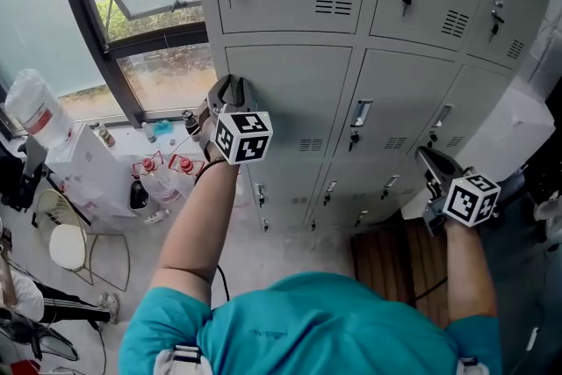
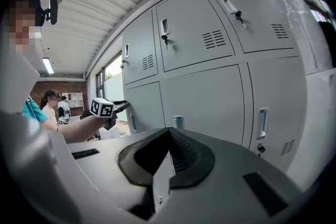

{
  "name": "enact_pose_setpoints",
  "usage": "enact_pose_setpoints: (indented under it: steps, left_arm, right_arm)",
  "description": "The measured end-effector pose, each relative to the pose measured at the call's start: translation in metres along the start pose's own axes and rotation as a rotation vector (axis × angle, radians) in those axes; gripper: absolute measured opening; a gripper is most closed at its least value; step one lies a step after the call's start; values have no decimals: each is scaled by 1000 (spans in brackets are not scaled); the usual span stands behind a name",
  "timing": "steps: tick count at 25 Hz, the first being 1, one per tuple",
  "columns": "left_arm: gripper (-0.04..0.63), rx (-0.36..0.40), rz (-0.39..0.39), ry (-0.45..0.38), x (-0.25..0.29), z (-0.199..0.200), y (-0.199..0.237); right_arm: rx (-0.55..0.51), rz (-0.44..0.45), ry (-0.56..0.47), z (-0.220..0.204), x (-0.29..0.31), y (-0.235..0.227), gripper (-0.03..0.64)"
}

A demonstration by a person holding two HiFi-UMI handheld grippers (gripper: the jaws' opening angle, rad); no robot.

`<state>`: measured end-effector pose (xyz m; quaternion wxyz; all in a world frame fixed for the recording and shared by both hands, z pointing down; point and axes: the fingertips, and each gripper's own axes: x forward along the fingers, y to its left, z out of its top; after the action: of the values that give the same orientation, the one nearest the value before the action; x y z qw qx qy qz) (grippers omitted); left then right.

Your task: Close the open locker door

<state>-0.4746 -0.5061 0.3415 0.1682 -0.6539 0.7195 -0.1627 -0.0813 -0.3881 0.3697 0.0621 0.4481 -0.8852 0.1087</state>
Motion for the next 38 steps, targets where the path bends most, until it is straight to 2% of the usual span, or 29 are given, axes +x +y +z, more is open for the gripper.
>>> enact_pose_setpoints:
  steps: [6, 12, 16, 18, 21, 26, 29, 31, 32, 38]
  left_arm:
    - [81, 65, 37, -33, 2, 1, -2]
    - [81, 33, -12, -23, 2, 0, -2]
    - [81, -25, -79, -20, -6, 0, -2]
    - [81, -82, -112, -27, -16, -1, -2]
    - [81, -222, -179, -16, -45, -6, -7]
    - [80, -478, -354, -6, -106, -21, -35]
    - [70, -611, -447, -6, -143, -26, -59]
    - [46, -676, -480, -16, -165, -27, -73]
    - [8, -707, -491, -26, -174, -26, -80]
    - [5, -879, -550, -80, -202, -17, -127]
  right_arm:
    - [5, -13, 5, -2, 4, 5, -11]
    - [-2, -6, 4, -2, 9, 13, -11]
    - [-4, 16, 4, -2, 13, 19, -9]
    - [-8, 32, 2, -3, 15, 21, -11]
    - [-19, 64, -1, -2, 16, 19, -11]
    - [-18, 139, -18, -1, 16, 1, -11]
    - [-59, 177, -19, -3, 14, -14, -11]
    - [-105, 205, -13, -7, 13, -22, -11]
    - [-126, 219, -10, -9, 13, -26, -11]
    - [-174, 288, 7, -22, 11, -46, -11]
